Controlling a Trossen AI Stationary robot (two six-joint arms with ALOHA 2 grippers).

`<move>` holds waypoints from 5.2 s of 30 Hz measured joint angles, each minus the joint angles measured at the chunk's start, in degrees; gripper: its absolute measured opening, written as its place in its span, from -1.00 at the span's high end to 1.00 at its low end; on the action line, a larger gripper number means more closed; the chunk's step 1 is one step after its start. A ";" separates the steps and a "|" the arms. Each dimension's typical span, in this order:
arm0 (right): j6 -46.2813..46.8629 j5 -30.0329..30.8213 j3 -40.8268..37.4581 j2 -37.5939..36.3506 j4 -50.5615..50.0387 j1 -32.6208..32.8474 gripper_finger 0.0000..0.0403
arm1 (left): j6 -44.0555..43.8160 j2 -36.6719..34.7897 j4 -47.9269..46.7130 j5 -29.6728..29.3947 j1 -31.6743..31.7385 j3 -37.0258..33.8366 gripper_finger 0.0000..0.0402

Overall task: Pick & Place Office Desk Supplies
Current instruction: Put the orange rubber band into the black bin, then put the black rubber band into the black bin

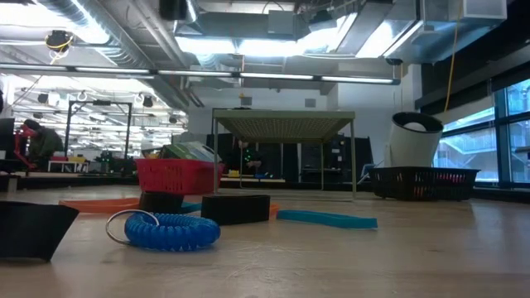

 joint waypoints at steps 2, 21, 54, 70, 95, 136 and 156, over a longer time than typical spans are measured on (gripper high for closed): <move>-0.05 -0.16 -0.02 1.73 1.08 -0.89 0.34 | 1.22 -0.31 4.86 0.01 0.39 0.01 0.99; 6.00 -1.66 -0.01 12.65 16.52 -9.23 -0.23 | 6.07 0.67 20.07 -1.66 1.21 0.07 0.99; 5.46 -3.91 0.00 15.44 22.18 -13.47 0.82 | 5.98 6.51 31.67 2.50 2.43 0.07 0.99; 4.39 -4.47 -0.02 10.36 20.00 -14.47 0.99 | 5.77 6.48 35.27 6.42 4.30 0.07 0.64; 26.98 1.06 -9.61 -6.64 -38.78 -16.37 1.00 | 23.86 6.59 6.96 17.19 1.49 0.09 0.49; 16.59 -19.19 -54.09 -8.41 3.64 -47.02 1.00 | 20.45 18.92 -4.47 17.11 -0.48 0.04 0.49; 16.87 -21.79 -54.29 -8.21 7.66 -47.89 -0.06 | 27.11 18.92 -11.34 17.65 -1.24 0.04 0.49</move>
